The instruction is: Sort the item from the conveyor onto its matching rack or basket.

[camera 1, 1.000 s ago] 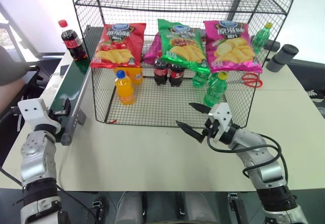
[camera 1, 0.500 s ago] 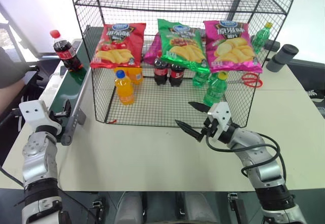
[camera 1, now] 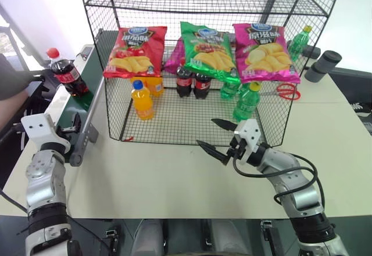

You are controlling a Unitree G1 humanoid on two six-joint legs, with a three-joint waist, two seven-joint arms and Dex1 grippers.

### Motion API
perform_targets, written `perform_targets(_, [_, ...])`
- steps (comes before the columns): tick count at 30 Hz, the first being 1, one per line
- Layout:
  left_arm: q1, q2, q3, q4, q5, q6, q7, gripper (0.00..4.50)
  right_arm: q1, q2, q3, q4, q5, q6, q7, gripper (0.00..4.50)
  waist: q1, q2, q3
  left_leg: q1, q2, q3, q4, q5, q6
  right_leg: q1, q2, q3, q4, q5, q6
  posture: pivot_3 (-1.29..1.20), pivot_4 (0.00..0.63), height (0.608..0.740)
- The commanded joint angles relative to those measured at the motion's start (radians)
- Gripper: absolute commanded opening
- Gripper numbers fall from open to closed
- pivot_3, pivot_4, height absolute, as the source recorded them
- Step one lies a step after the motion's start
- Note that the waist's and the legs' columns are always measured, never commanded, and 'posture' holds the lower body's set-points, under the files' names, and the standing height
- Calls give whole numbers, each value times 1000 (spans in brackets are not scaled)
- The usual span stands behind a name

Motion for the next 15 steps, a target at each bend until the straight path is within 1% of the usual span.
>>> perform_targets(1, [-8,7,24,-7,-9,-27,10,4500,-12,7,5,-43,7,0,3,4440,0,0,0,0,0,0,0,0,0,0,0,0,0,0,0,0,150,740])
perform_targets(15, [-9,8,26,-9,-18,-41,18,4500,-13,10,19,-43,6,6,5,4440,0,0,0,0,0,0,0,0,0,0,0,0,0,0,0,0,150,740])
